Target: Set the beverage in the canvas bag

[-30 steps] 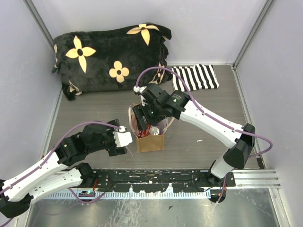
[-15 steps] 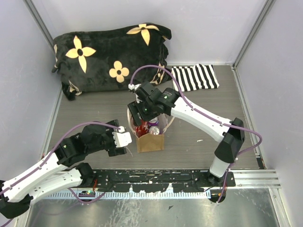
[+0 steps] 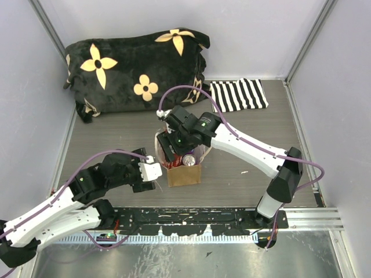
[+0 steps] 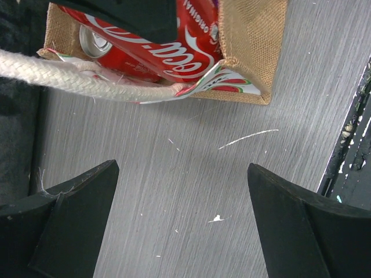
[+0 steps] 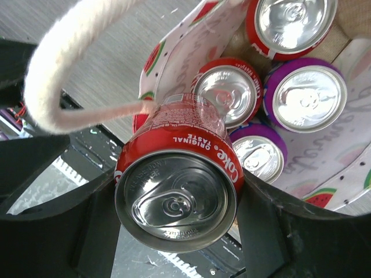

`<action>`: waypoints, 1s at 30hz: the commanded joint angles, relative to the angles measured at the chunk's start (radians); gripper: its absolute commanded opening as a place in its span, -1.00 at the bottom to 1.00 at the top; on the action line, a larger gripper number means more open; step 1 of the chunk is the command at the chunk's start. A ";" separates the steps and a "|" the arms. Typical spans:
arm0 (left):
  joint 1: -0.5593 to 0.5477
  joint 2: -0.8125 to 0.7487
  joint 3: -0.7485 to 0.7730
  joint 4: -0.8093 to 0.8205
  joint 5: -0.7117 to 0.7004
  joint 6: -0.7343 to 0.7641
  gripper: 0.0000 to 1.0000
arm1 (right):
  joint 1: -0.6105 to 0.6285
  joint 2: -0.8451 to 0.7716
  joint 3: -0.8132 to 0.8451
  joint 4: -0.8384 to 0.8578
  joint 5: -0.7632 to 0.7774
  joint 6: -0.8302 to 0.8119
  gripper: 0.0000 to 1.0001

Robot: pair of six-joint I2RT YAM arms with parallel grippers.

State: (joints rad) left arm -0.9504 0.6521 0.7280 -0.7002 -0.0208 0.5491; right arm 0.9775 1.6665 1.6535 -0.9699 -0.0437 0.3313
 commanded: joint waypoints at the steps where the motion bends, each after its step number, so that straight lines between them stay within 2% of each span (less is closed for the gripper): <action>1: 0.005 0.012 -0.009 0.037 0.003 0.000 1.00 | 0.036 -0.079 -0.012 0.004 -0.047 0.035 -0.98; 15: 0.007 0.056 -0.007 0.065 0.007 -0.003 1.00 | 0.041 -0.077 -0.148 0.112 0.026 0.015 -0.98; 22: 0.010 0.057 -0.007 0.059 0.004 -0.005 1.00 | 0.041 -0.054 -0.157 0.131 0.025 -0.005 -0.99; 30: 0.013 0.058 -0.017 0.067 0.007 -0.005 1.00 | 0.043 -0.101 -0.118 0.087 0.001 -0.009 -0.99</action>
State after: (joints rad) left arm -0.9428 0.7116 0.7258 -0.6701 -0.0200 0.5488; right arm 1.0134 1.5837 1.5211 -0.8906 -0.0273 0.3367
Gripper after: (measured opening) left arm 0.998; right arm 0.726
